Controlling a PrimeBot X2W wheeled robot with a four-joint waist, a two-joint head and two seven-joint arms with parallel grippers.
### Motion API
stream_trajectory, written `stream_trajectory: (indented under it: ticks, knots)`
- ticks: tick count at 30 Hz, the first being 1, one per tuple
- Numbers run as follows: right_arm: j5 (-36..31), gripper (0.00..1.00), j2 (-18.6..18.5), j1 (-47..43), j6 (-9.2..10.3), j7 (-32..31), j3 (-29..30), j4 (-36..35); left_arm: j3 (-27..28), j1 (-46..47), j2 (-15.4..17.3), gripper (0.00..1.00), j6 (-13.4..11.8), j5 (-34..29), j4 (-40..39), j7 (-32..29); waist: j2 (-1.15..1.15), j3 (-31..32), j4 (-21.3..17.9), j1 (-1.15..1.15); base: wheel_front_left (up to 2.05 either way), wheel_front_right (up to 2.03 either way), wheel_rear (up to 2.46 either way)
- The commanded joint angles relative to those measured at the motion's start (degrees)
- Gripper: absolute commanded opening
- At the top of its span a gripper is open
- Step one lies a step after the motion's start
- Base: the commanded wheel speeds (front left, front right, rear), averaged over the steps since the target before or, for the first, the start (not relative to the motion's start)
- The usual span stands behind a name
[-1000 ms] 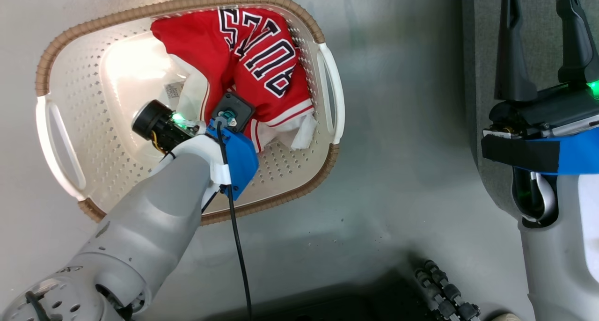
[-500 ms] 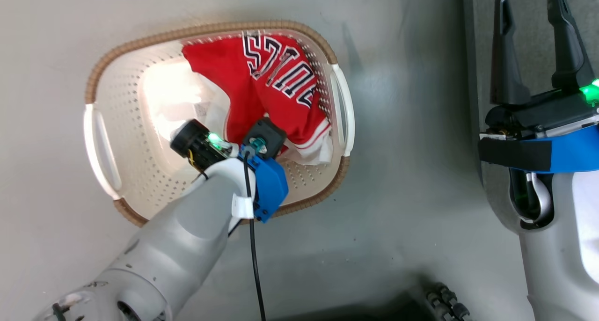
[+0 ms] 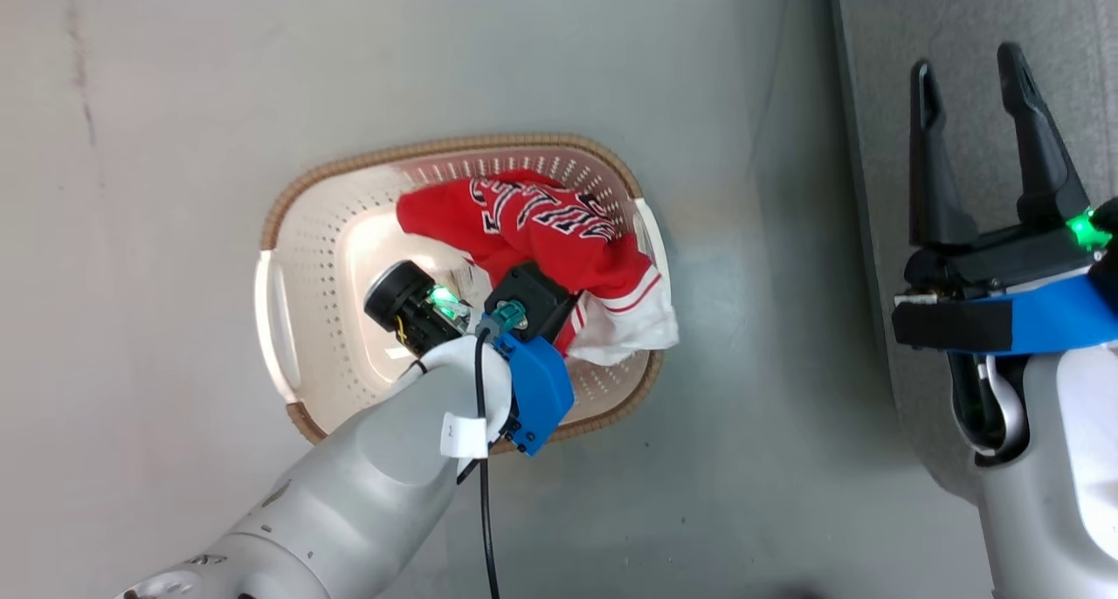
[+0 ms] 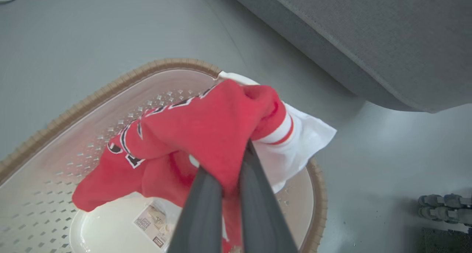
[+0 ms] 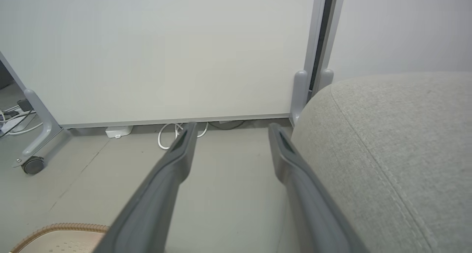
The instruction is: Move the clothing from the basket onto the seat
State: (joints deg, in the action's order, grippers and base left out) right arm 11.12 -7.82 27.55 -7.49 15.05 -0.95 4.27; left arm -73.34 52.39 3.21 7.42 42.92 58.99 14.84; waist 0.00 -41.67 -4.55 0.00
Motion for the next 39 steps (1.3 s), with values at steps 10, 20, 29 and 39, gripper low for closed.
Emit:
stream_trajectory:
  ticks: [10,20,29,39]
  knots:
    - [-0.4,1.0,-0.5,-5.0,-0.01,0.2,1.0,1.7,5.6,-2.6,1.0,0.0,0.1,-3.4,-7.6,0.4,0.0,11.1,2.6,0.0,0.0,0.0,0.0]
    - [-0.5,1.0,0.2,-8.5,-0.02,0.2,1.4,3.1,14.5,-4.8,1.6,0.0,0.1,-11.1,-14.6,0.4,0.0,18.1,3.6,0.0,0.0,0.0,0.0]
    - [-0.6,1.0,1.1,-12.3,-0.01,0.2,2.0,4.3,22.2,-6.0,2.1,0.0,0.1,-16.6,-19.3,0.4,0.0,24.2,4.1,0.0,0.0,0.0,0.0]
    - [-0.8,1.0,2.1,-16.4,-0.01,0.2,2.2,5.3,26.7,-7.2,2.7,0.0,0.1,-19.5,-22.4,0.4,0.0,30.7,4.2,0.0,0.0,0.0,0.0]
